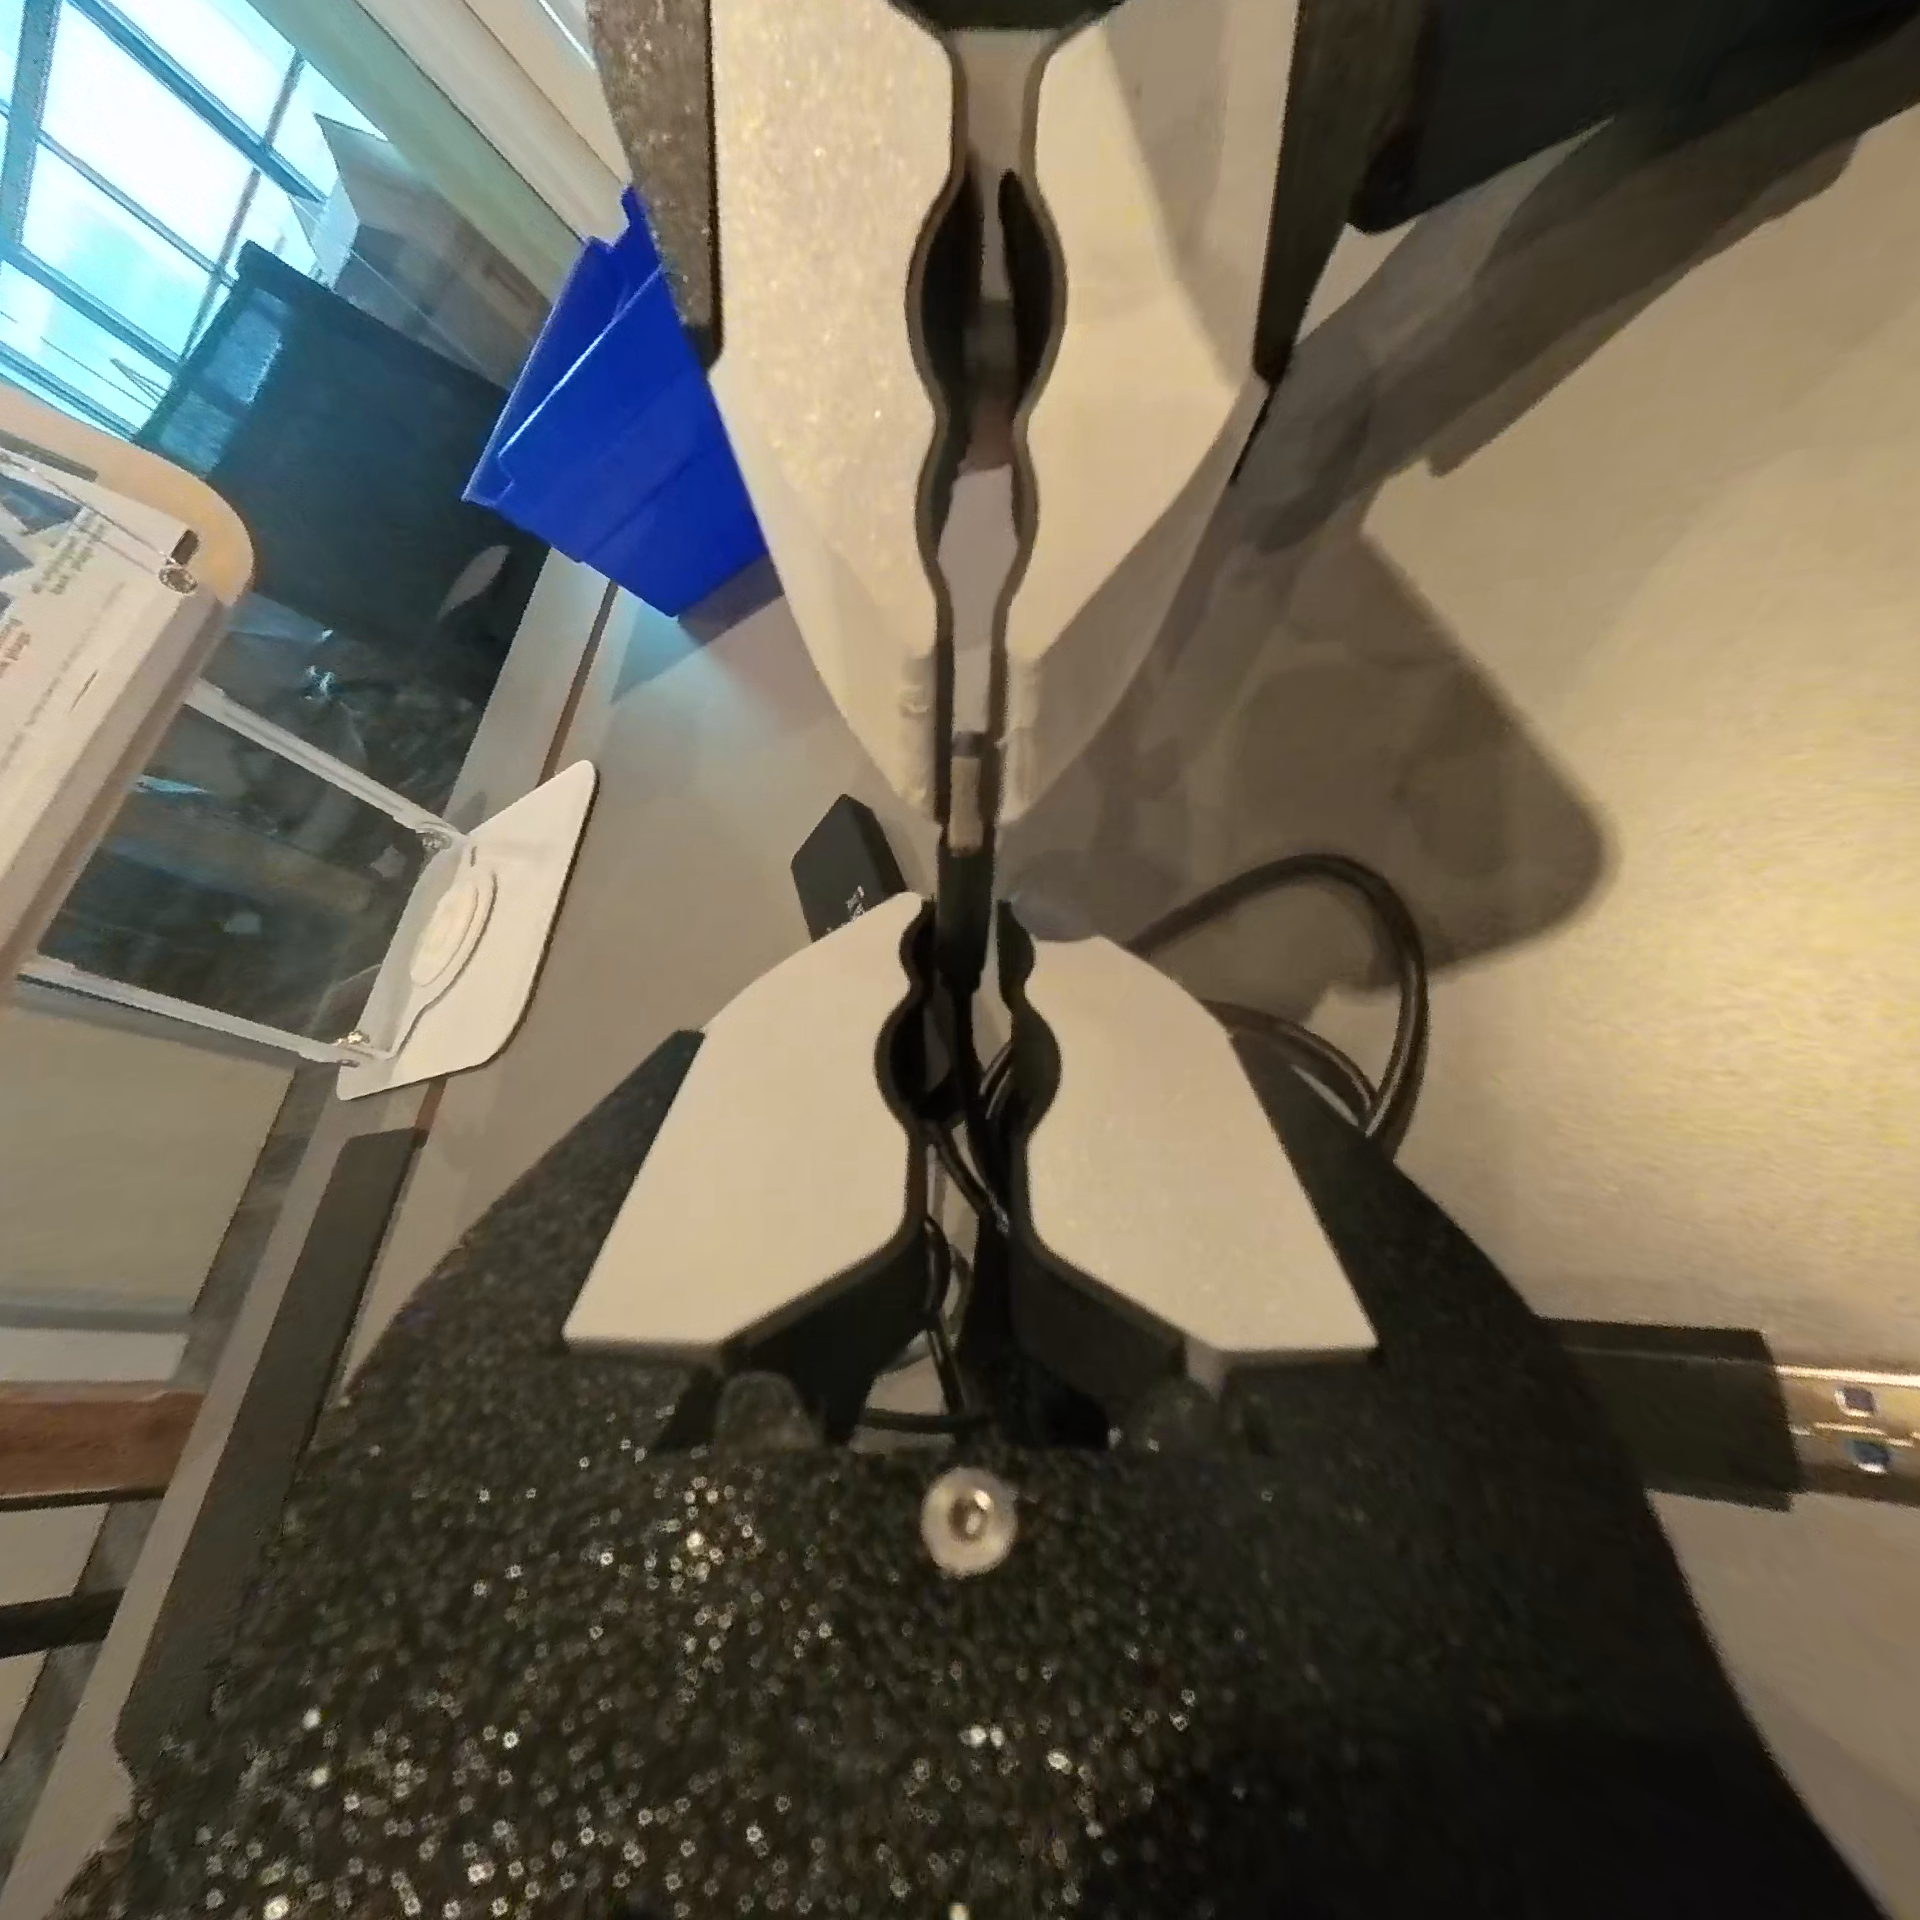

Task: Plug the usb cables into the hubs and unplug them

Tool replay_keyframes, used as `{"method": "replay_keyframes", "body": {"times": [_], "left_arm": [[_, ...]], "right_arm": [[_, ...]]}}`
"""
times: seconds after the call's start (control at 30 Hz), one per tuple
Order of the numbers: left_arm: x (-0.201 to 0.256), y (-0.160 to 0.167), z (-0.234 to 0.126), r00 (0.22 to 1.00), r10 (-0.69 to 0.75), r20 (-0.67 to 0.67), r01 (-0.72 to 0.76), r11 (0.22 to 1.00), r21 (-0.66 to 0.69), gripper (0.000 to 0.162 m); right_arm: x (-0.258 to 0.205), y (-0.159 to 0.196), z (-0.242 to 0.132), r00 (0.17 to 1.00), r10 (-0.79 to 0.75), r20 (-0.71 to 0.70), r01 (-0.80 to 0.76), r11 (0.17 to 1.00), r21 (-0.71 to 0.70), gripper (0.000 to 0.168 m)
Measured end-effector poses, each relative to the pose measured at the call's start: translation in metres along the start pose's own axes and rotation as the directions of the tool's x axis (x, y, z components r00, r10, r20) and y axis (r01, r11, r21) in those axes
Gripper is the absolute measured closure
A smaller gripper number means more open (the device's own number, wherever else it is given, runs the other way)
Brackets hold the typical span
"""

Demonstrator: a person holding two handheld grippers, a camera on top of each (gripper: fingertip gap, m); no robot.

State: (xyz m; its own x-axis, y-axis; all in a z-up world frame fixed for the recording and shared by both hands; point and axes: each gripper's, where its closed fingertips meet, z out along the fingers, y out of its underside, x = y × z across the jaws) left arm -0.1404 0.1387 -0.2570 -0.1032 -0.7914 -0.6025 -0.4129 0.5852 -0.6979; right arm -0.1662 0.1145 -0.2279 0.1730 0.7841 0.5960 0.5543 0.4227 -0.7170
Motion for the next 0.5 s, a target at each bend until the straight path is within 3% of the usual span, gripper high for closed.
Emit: {"method": "replay_keyframes", "body": {"times": [0.03,0.5], "left_arm": [[-0.0001,0.0001,0.0000,1.000,0.004,0.002,-0.004,1.000,-0.001,0.151],[0.0040,0.0067,0.0029,0.999,0.030,-0.016,-0.030,0.999,-0.022,0.155]], "right_arm": [[0.0005,0.0017,0.0003,1.000,-0.012,-0.007,0.012,1.000,-0.019,0.164],[-0.0007,0.0108,0.0042,0.999,-0.047,-0.006,0.046,0.996,-0.083,0.164]]}}
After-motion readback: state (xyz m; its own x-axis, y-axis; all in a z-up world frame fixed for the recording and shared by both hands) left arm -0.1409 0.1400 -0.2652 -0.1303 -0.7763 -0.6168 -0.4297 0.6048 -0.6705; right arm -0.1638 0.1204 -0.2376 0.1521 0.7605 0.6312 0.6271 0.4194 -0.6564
